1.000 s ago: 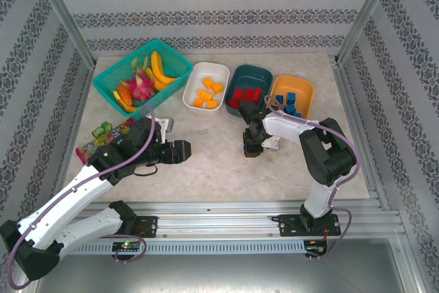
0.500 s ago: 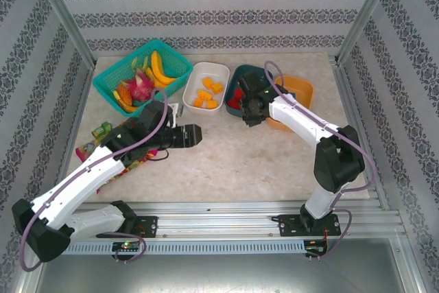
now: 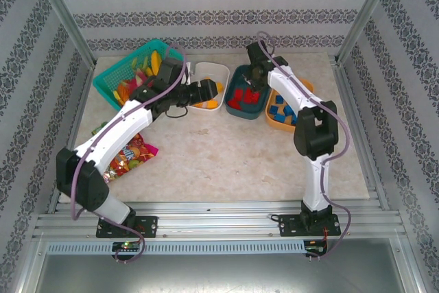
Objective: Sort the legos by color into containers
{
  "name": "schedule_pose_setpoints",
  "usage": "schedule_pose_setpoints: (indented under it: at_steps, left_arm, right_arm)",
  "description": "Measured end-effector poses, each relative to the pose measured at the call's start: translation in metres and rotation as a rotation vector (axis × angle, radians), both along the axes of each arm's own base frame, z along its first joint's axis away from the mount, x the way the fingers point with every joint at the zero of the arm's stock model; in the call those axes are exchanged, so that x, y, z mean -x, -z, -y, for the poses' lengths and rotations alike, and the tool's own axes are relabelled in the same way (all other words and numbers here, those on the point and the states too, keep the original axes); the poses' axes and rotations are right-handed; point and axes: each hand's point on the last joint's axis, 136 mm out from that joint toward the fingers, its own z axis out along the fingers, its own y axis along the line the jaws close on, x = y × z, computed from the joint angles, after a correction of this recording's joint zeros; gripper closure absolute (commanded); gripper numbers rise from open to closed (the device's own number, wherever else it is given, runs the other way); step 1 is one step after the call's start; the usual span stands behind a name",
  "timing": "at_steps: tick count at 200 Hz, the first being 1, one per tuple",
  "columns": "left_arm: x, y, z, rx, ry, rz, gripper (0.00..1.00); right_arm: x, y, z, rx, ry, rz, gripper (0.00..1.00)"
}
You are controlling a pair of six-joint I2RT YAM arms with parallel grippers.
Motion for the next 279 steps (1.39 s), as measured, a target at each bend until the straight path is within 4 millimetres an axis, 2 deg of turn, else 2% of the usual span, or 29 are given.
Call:
schedule_pose_setpoints:
  at_steps: [40, 66, 108, 129, 175, 205, 238, 245, 259, 279]
  left_arm:
    - [-0.041, 0.006, 0.005, 0.018, -0.029, 0.006, 0.08]
    - [-0.059, 0.003, 0.009, 0.026, -0.039, 0.022, 0.08]
    - [-0.068, -0.002, 0.012, 0.035, -0.045, 0.041, 0.08]
    - [-0.069, -0.002, 0.011, 0.032, -0.052, 0.042, 0.08]
    - [-0.069, -0.002, 0.01, 0.032, -0.056, 0.041, 0.08]
    - [-0.069, -0.002, 0.01, 0.031, -0.056, 0.041, 0.08]
    - [-0.066, -0.004, 0.008, 0.025, -0.062, 0.038, 0.07]
    - [-0.064, -0.006, 0.007, 0.025, -0.062, 0.039, 0.0]
    - [-0.059, -0.015, 0.003, 0.021, -0.068, 0.049, 0.0]
    - [-0.047, -0.033, -0.005, 0.024, -0.077, 0.074, 0.0]
  right_arm:
    - [-0.057, 0.011, 0.009, 0.01, -0.082, 0.053, 0.82]
    - [-0.079, 0.028, 0.015, 0.002, -0.106, 0.054, 0.82]
    - [-0.079, 0.069, 0.019, -0.007, -0.12, -0.025, 0.81]
    - [-0.075, 0.081, 0.02, -0.004, -0.121, -0.055, 0.77]
    - [-0.072, 0.09, 0.02, 0.001, -0.125, -0.085, 0.47]
    - [-0.07, 0.089, 0.02, 0.003, -0.137, -0.092, 0.39]
    - [-0.066, 0.08, 0.021, 0.004, -0.137, -0.098, 0.39]
    - [-0.064, 0.072, 0.019, 0.005, -0.141, -0.088, 0.39]
    - [-0.061, 0.049, 0.02, 0.015, -0.138, -0.058, 0.39]
    - [-0.052, -0.004, 0.017, 0.041, -0.147, 0.025, 0.38]
